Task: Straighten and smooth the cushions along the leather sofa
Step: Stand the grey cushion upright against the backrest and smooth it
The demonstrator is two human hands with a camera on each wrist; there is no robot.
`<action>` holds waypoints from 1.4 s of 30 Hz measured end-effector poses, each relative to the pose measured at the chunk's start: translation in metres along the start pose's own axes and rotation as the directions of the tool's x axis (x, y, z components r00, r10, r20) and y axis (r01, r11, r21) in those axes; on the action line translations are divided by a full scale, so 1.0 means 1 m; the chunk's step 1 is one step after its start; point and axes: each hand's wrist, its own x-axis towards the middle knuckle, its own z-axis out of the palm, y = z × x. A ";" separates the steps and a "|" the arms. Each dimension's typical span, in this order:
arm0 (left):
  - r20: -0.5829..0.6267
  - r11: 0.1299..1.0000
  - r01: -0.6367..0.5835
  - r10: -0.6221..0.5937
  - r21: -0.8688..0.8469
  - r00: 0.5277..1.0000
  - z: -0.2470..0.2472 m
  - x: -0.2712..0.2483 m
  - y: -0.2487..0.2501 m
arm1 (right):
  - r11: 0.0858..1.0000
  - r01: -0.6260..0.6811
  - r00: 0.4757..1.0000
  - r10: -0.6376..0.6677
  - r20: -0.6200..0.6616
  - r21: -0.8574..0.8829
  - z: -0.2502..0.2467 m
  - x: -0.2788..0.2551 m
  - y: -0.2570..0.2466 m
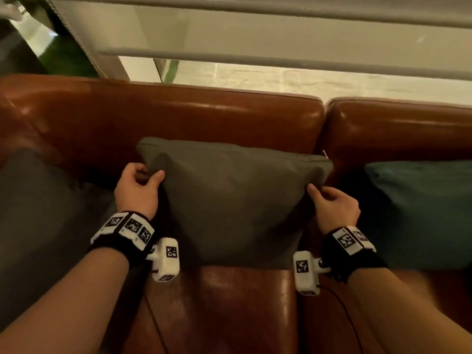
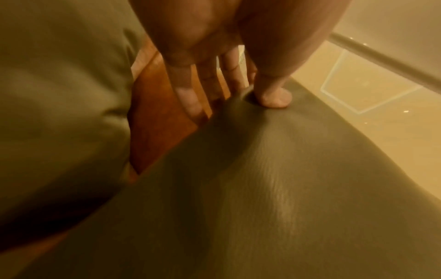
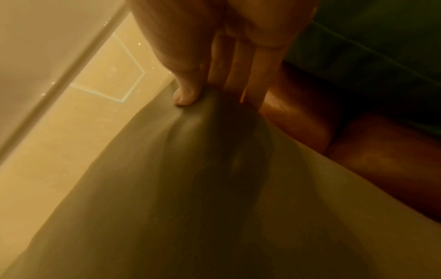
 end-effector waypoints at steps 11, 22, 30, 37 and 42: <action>0.539 0.425 -0.738 0.504 0.525 0.674 0.089 -0.053 0.031 | 0.623 0.715 0.700 -0.644 0.310 -0.319 0.081 -0.059 -0.045; 0.570 0.380 -0.698 0.403 0.607 0.716 0.048 0.046 -0.004 | 0.554 0.504 0.862 -0.373 0.344 -0.663 0.058 0.031 -0.023; 0.665 0.261 -0.862 0.552 0.435 0.503 0.081 0.006 0.009 | 0.471 0.674 0.720 -0.589 0.367 -0.569 0.112 -0.033 -0.051; 0.620 0.256 -0.848 0.590 0.463 0.517 0.098 0.021 0.000 | -0.066 0.855 0.362 -0.635 0.683 -0.515 0.113 -0.073 0.078; 0.580 0.264 -0.851 0.637 0.455 0.508 0.096 0.015 0.002 | -0.070 0.924 0.219 -0.711 0.669 -0.377 0.077 -0.075 0.091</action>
